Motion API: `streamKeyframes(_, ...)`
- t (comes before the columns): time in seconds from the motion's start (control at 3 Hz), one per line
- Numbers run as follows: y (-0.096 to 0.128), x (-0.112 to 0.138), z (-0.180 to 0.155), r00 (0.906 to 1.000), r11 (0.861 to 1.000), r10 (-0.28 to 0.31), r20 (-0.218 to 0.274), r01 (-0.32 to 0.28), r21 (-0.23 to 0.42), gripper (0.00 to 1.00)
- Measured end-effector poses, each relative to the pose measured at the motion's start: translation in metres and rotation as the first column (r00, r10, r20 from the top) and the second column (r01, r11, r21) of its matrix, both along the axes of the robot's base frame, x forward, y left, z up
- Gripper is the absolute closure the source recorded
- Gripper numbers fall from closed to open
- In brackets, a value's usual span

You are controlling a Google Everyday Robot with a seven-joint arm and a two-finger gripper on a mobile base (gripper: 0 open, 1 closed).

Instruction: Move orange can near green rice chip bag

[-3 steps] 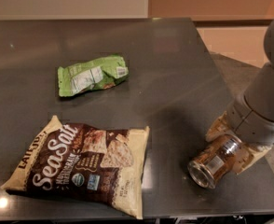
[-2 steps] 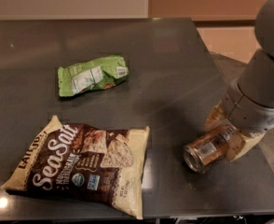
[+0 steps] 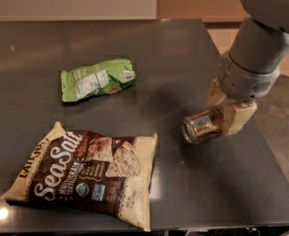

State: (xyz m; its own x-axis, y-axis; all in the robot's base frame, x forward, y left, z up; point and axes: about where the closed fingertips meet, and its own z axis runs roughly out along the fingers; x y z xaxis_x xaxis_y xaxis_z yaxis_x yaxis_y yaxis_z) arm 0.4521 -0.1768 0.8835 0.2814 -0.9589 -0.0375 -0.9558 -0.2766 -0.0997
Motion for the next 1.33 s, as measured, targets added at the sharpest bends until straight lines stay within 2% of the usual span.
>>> streamKeyframes(0.33,0.022,0.043,0.0,0.9969,0.997,-0.077,-0.018,0.077,0.028,1.0)
streamKeyframes(0.67,0.053,0.081,-0.002,0.9914,0.99,-0.128,-0.026,0.13,0.062,1.0)
streamKeyframes(1.33,0.11,0.137,-0.005,0.9818,0.974,-0.187,-0.036,0.19,0.122,1.0)
